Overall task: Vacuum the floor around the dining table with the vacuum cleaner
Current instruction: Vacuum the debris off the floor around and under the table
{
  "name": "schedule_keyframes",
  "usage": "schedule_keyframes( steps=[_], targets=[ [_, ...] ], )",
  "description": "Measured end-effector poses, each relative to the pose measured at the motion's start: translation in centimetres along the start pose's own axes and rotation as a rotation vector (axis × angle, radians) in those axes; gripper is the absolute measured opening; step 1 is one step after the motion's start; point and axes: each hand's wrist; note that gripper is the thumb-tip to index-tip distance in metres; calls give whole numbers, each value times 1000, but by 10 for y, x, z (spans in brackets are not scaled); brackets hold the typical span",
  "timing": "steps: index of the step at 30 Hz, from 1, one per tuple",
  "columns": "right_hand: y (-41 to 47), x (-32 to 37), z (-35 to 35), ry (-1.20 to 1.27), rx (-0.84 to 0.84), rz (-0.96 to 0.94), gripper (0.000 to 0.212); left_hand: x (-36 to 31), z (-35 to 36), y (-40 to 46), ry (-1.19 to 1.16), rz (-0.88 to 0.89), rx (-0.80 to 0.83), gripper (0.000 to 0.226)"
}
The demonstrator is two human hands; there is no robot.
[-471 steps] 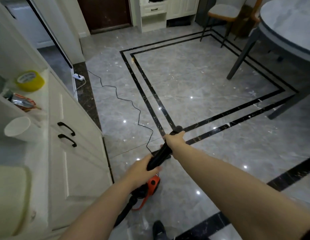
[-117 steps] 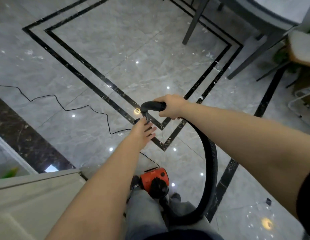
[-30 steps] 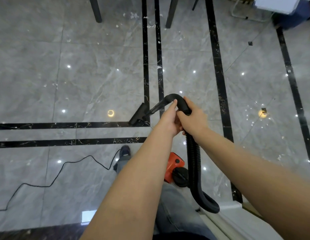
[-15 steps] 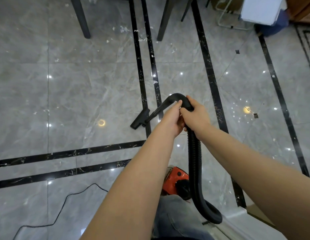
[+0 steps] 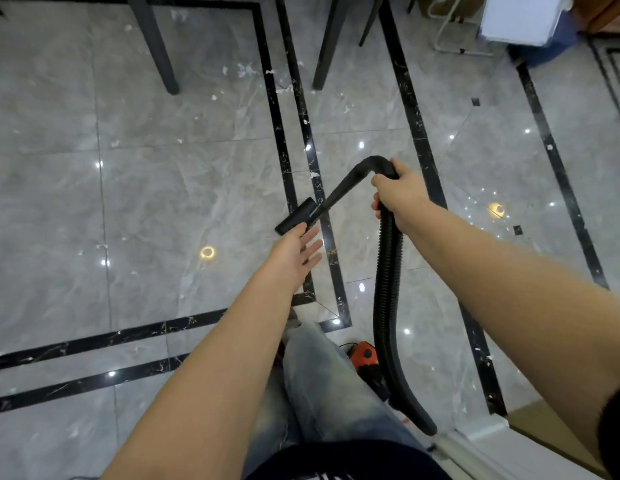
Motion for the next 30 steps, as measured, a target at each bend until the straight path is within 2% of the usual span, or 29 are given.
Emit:
schedule_keyframes(
  steps=[4, 8, 14, 17, 21, 24, 27, 28, 30],
  targets=[
    [28, 30, 3, 23, -3, 26, 55, -30, -4, 12, 32, 6, -68, 35],
    [55, 58, 6, -10, 24, -22, 43, -67, 23, 32, 79, 1, -51, 32],
    [103, 93, 0, 3, -11, -23, 30, -120, 87, 72, 225, -15, -34, 32],
    [121, 108, -3, -16, -10, -37, 30, -138, 131, 85, 280, -42, 8, 28],
    [138, 121, -9, -51, 1, -23, 35, -148, 185, 106, 308, -66, 66, 36],
    [145, 124, -12, -106, -21, -17, 49, -153, 219, 123, 244, -129, 108, 46],
    [144, 126, -12, -125, -27, -18, 65, -160, 246, 139, 94, -275, 140, 64],
    [145, 129, -10, -130, -30, -15, 66, -165, 253, 145, 29, -325, 148, 64],
    [144, 134, -7, -143, -35, -11, 68, -174, 263, 156, -64, -375, 152, 50]
  ],
)
Point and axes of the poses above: each hand's wrist, its own y-axis towards the middle knuckle, its own z-axis out of the palm, x = y × z, and after that the axes turned 2 degrees about z, right-handed
